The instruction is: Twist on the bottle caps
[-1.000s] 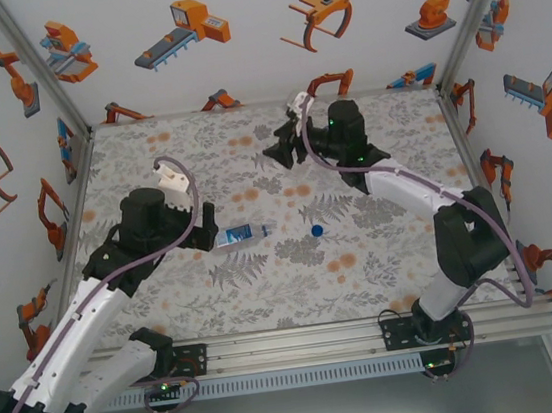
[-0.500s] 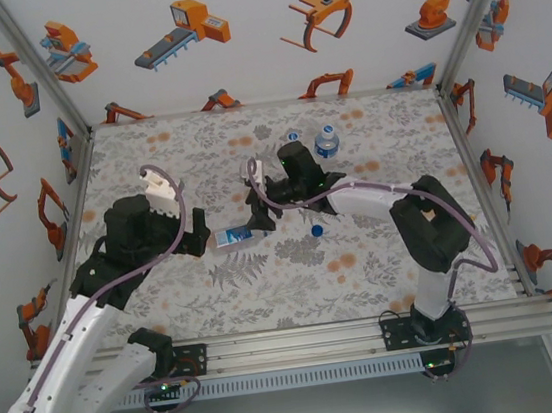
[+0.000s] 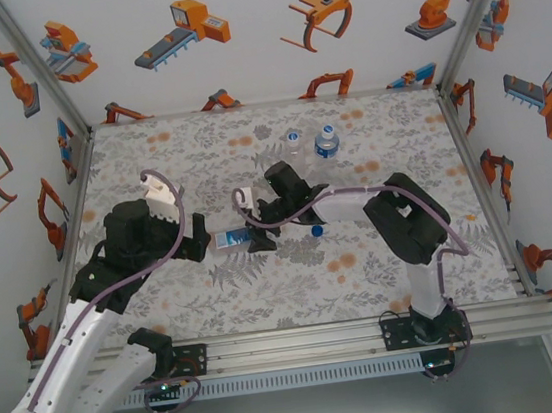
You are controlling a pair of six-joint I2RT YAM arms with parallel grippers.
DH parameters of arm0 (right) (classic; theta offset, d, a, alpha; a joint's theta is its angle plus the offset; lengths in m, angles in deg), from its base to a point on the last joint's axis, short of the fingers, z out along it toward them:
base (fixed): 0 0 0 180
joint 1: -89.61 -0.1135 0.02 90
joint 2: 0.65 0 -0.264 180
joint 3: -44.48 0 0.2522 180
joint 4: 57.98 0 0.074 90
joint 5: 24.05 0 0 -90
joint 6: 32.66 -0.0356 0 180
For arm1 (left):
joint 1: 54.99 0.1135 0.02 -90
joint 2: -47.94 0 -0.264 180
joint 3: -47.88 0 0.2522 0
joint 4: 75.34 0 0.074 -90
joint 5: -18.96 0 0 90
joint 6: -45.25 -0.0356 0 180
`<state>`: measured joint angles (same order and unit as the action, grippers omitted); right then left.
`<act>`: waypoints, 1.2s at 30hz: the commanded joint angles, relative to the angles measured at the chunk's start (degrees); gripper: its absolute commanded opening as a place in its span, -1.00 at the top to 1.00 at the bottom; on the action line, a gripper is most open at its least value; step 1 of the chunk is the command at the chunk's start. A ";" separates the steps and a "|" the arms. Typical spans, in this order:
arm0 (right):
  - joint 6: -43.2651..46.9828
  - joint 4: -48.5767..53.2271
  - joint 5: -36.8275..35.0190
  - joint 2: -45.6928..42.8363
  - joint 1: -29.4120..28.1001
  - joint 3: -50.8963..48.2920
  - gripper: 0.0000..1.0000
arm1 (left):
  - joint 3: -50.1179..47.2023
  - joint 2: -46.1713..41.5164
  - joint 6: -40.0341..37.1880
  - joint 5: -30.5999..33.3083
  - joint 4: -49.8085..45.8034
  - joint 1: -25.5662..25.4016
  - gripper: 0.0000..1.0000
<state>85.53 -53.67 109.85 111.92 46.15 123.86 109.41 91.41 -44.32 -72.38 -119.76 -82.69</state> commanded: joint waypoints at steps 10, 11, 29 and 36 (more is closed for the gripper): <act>5.38 1.02 -5.06 0.04 -0.90 1.06 -0.08 | -0.20 0.52 0.13 -7.86 0.85 0.19 -0.94; 5.39 0.53 -5.45 -0.19 -0.92 0.59 -0.05 | -0.20 0.48 0.30 -8.02 0.94 0.19 -0.94; 23.83 12.73 -16.00 -23.58 -4.11 -8.78 0.33 | 7.77 12.39 -4.85 -30.73 -0.95 0.04 -0.97; 33.26 26.48 -22.67 -36.49 -9.22 -9.14 0.42 | 13.84 19.15 -7.57 -39.32 -3.00 -0.47 -0.97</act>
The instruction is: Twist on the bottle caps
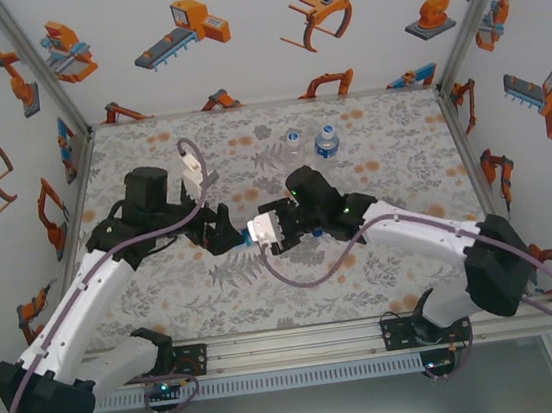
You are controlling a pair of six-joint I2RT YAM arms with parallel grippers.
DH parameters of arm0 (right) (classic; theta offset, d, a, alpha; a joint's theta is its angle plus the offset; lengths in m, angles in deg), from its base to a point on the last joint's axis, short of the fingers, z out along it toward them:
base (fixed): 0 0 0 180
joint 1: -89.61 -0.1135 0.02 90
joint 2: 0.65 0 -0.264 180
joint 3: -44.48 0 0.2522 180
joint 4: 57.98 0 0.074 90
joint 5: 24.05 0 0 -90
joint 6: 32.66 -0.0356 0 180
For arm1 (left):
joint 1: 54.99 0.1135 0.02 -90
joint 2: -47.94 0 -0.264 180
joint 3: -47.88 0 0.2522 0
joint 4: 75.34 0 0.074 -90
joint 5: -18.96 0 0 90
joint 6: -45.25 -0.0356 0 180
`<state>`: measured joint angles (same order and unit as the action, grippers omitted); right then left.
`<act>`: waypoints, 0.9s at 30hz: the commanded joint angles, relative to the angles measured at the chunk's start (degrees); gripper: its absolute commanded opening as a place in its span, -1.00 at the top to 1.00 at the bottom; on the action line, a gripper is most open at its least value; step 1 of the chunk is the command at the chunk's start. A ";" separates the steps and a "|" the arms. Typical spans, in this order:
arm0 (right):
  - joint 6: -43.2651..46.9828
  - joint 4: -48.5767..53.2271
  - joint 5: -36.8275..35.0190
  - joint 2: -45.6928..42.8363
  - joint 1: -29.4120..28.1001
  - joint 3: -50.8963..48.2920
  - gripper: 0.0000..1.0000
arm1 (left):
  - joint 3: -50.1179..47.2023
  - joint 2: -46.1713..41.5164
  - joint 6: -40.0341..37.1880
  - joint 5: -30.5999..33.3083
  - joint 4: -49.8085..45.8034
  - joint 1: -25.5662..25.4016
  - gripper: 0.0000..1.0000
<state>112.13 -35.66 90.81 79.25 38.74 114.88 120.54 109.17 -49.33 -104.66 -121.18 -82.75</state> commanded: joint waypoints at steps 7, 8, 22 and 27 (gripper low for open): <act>9.19 12.84 -8.86 -14.96 -6.72 -1.05 0.53 | 6.03 5.55 -2.95 -14.84 -1.49 -5.09 -0.98; 9.48 13.09 -9.57 -16.31 -7.36 -1.02 0.55 | 6.29 6.04 -3.24 -15.00 -1.50 -6.59 -0.99; 16.43 15.59 -14.88 -24.17 -12.96 1.89 0.59 | 13.09 12.80 -1.56 -16.29 -4.82 -14.66 -0.86; 18.23 15.11 -17.20 -24.25 -14.93 2.64 0.59 | 16.79 16.14 -3.32 -15.22 -9.92 -17.16 -0.72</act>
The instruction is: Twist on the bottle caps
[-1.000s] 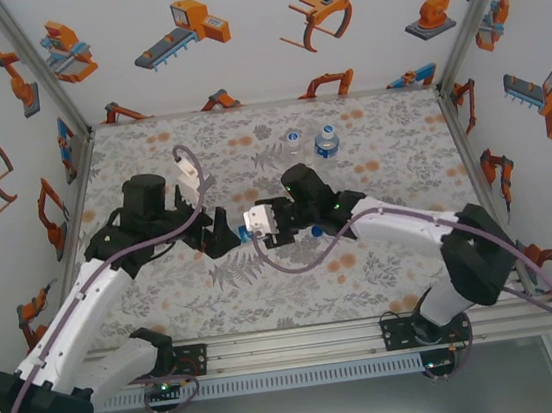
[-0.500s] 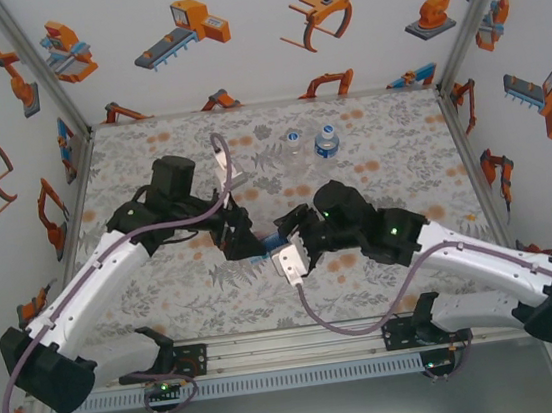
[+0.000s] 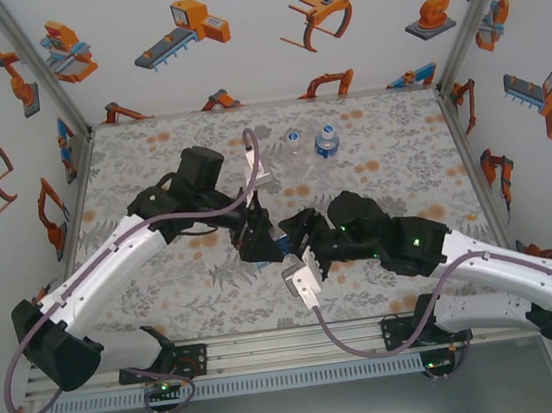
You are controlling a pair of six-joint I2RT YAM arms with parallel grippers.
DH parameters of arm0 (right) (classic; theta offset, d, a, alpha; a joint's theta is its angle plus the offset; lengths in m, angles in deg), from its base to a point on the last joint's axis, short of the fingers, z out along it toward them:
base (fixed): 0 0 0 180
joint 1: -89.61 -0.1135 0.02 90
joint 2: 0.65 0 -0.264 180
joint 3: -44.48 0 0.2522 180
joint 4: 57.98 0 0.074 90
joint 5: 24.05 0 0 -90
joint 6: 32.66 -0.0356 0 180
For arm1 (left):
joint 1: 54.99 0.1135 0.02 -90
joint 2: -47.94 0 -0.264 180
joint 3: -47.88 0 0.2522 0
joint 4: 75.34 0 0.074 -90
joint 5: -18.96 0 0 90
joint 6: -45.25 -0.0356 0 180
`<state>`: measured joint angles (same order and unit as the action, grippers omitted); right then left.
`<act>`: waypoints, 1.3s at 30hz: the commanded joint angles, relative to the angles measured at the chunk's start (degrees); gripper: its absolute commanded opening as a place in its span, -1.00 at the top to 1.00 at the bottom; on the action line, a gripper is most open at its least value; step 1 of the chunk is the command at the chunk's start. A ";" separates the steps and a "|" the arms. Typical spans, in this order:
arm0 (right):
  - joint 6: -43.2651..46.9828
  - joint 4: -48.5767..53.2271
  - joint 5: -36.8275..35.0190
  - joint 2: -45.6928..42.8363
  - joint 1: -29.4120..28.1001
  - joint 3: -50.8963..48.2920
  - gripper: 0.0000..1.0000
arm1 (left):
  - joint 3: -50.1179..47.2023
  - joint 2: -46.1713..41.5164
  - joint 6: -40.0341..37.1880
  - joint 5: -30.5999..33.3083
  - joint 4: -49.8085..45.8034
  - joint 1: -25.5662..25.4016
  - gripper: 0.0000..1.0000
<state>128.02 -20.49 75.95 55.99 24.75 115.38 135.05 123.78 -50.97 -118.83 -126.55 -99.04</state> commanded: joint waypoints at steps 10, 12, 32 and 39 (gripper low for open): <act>3.33 -0.69 -3.32 -2.48 -1.90 2.45 0.59 | 4.38 3.64 -3.10 -0.08 -8.60 -2.40 -0.58; 3.33 -1.09 -3.32 -2.81 -1.93 2.40 0.59 | 4.38 3.75 -3.27 -0.53 -8.60 -2.59 -0.53; 1.09 -2.24 -5.77 -2.33 -2.65 1.75 0.25 | 3.85 4.18 -7.12 0.45 -10.20 -3.06 0.06; -4.48 -4.36 -12.98 -1.69 -2.56 1.02 -0.43 | 2.68 2.44 -11.32 2.91 -10.61 -0.97 0.19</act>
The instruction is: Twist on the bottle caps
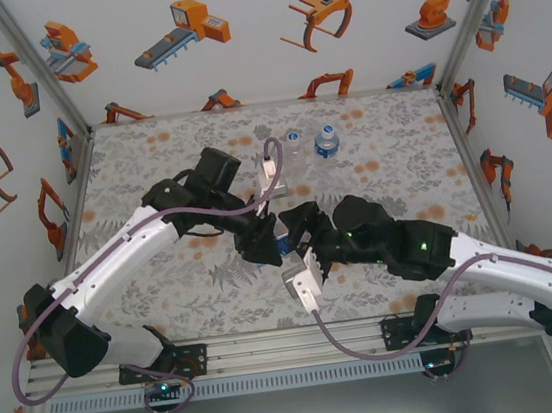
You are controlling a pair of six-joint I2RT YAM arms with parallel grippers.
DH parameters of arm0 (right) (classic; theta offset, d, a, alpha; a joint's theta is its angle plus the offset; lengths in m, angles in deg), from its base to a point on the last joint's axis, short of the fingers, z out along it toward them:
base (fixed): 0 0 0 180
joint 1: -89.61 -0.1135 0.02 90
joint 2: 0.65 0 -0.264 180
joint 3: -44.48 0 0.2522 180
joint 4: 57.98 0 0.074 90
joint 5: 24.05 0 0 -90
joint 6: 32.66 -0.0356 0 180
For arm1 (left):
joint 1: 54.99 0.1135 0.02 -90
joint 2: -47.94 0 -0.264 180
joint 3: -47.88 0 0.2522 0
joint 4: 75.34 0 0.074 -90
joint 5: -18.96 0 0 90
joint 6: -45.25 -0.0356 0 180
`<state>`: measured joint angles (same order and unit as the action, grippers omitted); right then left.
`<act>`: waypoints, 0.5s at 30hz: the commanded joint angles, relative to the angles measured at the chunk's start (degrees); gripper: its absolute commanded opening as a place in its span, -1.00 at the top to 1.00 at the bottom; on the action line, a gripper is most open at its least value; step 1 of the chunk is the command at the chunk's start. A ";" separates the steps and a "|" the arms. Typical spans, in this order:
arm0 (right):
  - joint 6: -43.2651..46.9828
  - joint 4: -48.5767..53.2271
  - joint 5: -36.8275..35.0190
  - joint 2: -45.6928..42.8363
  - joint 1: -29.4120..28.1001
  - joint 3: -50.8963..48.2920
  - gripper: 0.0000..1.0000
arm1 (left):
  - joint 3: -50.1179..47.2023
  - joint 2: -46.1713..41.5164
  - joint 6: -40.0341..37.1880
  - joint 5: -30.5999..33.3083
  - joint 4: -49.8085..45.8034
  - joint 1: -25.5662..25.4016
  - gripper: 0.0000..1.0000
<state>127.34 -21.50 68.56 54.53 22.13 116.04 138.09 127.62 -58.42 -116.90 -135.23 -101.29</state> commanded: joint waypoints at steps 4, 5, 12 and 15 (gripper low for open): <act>-11.45 -5.59 -12.59 0.69 0.63 0.09 -0.43 | -2.39 -3.55 -5.71 2.59 -0.37 5.06 0.35; -13.34 -5.58 -13.63 0.80 0.91 0.33 -0.43 | -2.84 -4.21 -6.04 2.55 0.07 6.17 0.38; -39.31 -6.32 -15.22 0.28 9.28 -0.14 -0.45 | -4.81 -6.23 -9.11 -2.05 1.23 14.83 0.78; -52.10 -5.67 -10.93 0.69 15.64 -1.38 -0.44 | -4.98 -5.49 -10.01 -3.00 1.11 17.21 1.00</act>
<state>92.96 -26.52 56.43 55.29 34.00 115.82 133.54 122.46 -65.26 -116.42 -134.49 -85.60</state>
